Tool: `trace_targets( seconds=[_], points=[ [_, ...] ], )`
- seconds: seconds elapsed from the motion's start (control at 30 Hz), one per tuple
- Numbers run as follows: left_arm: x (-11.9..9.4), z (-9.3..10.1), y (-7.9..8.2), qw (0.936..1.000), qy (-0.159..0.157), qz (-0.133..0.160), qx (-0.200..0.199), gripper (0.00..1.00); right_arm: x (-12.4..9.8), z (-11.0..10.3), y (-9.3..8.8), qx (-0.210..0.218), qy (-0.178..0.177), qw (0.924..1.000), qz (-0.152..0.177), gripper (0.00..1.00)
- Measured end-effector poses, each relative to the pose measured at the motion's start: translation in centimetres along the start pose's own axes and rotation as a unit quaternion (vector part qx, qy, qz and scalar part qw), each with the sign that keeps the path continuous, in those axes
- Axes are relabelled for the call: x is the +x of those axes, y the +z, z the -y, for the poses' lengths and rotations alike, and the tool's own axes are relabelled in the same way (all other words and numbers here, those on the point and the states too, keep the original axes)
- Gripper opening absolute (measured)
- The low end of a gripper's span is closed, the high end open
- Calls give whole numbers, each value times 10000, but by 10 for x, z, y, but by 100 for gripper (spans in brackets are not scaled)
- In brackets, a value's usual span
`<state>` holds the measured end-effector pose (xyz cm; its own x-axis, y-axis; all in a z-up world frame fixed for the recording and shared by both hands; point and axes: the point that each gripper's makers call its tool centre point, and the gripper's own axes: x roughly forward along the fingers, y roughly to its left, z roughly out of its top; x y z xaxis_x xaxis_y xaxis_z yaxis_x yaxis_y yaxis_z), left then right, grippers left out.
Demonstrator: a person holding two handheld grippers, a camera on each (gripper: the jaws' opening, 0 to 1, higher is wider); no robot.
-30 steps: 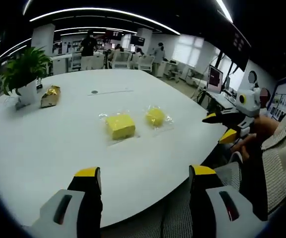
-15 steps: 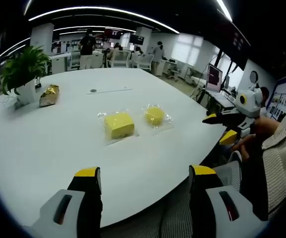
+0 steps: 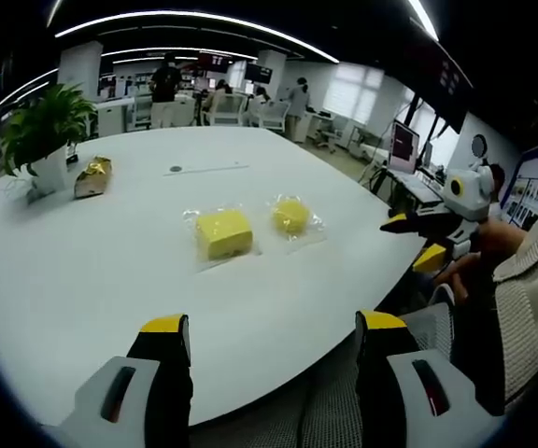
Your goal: Compare the silicone blocks by pressing each to a similar depth, holding the contact briefly, and releasing to observe deformation and rebound differences across the visible hardness samples.
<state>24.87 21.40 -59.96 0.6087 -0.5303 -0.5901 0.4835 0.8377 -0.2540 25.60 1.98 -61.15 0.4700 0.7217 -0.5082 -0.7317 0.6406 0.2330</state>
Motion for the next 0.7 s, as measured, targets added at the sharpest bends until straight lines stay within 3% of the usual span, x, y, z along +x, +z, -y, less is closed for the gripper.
trace_targets(
  seconds=[0.5, 0.7],
  points=[
    [4, -2, -2, 10000, -38, -68, -53, 71, 3, 4, -3, 53, -8, 10000, -59, 64],
    [4, -3, -13, 9995, -159, -259, -98, 72, 2, 7, -4, 35, -41, 9999, -113, 65]
  ],
)
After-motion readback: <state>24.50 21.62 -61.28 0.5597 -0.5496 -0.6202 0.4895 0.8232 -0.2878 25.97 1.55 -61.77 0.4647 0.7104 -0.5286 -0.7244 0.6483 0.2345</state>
